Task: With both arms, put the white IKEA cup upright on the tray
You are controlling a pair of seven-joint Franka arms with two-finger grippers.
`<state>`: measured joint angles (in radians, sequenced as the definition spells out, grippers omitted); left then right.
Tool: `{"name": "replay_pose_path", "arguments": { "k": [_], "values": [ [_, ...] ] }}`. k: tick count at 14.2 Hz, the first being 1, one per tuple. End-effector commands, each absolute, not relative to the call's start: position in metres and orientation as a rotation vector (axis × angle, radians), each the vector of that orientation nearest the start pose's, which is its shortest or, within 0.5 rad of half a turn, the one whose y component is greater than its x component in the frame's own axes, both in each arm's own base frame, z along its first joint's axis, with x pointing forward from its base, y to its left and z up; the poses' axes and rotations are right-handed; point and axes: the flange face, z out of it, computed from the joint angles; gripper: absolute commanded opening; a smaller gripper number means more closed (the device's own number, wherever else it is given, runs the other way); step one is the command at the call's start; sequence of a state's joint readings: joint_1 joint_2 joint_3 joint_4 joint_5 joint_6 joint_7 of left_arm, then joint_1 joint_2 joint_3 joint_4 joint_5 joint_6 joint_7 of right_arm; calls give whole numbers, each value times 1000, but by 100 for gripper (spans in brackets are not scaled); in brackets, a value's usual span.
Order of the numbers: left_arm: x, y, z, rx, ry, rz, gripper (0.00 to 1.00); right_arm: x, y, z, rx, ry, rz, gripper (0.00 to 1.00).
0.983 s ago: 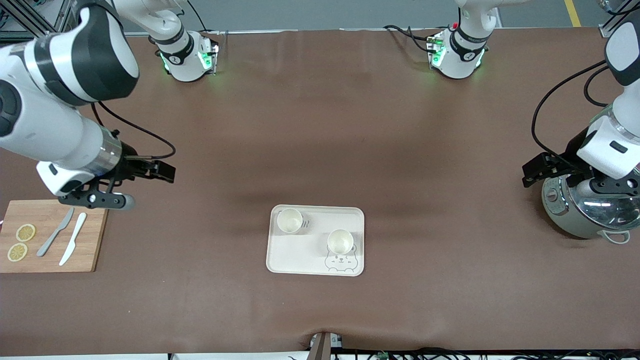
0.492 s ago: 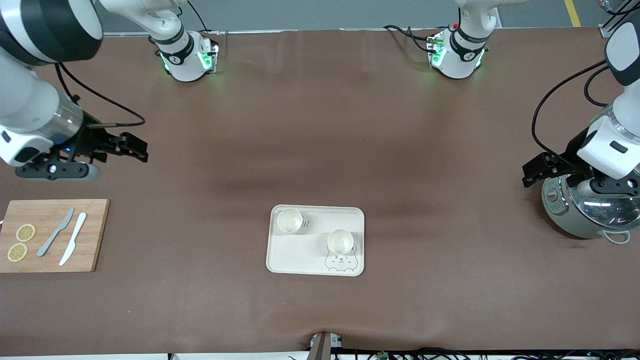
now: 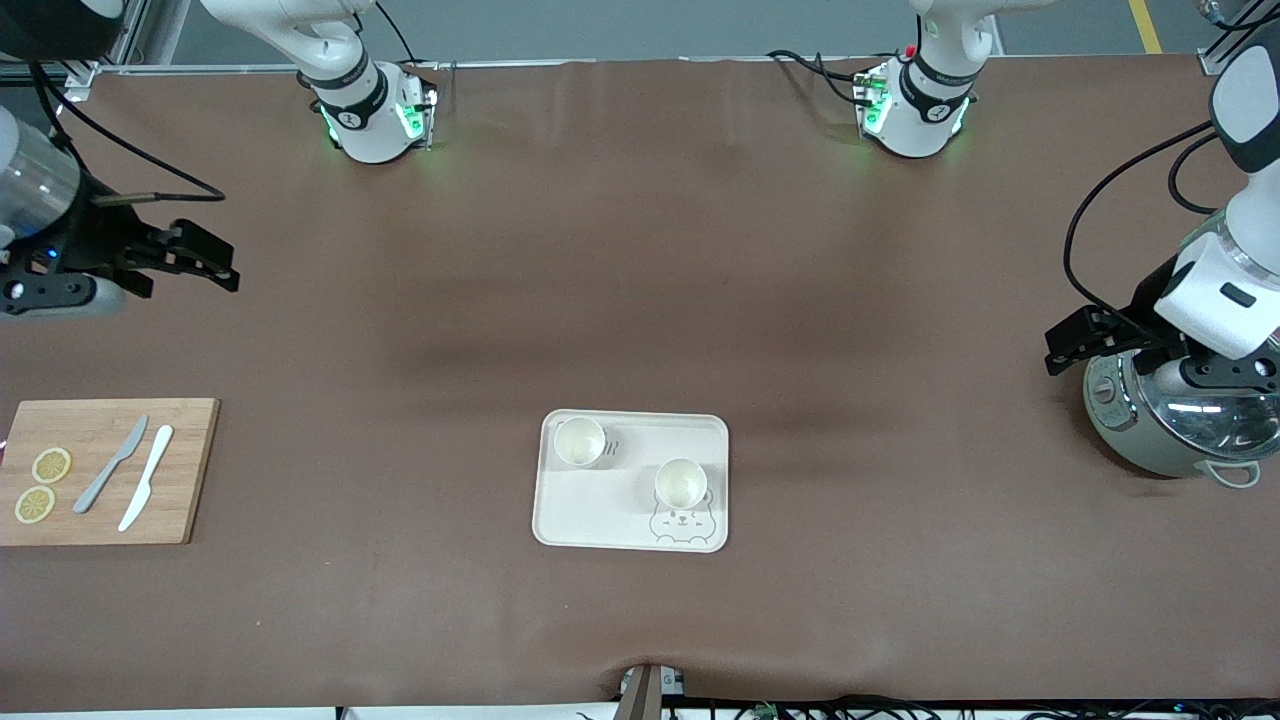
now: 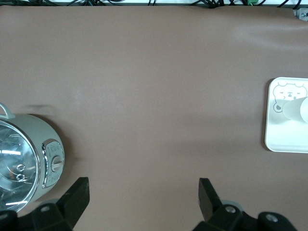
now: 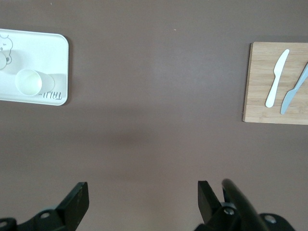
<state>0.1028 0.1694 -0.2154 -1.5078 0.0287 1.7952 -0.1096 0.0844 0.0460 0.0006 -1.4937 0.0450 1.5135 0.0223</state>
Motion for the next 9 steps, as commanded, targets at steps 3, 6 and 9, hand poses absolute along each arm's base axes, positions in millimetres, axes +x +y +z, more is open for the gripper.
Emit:
{"name": "replay_pose_path", "arguments": {
  "k": [3,6,9],
  "values": [
    [622,-57,579,-3171,19,-189,100,545,41,632,-3102,-137,80,100],
    [622,-60,579,-3171,22,-189,100,542,33,630,-3100,-144,119,100],
    [622,-60,579,-3171,22,-189,100,542,26,630,-3100,-128,124,100]
  ]
}}
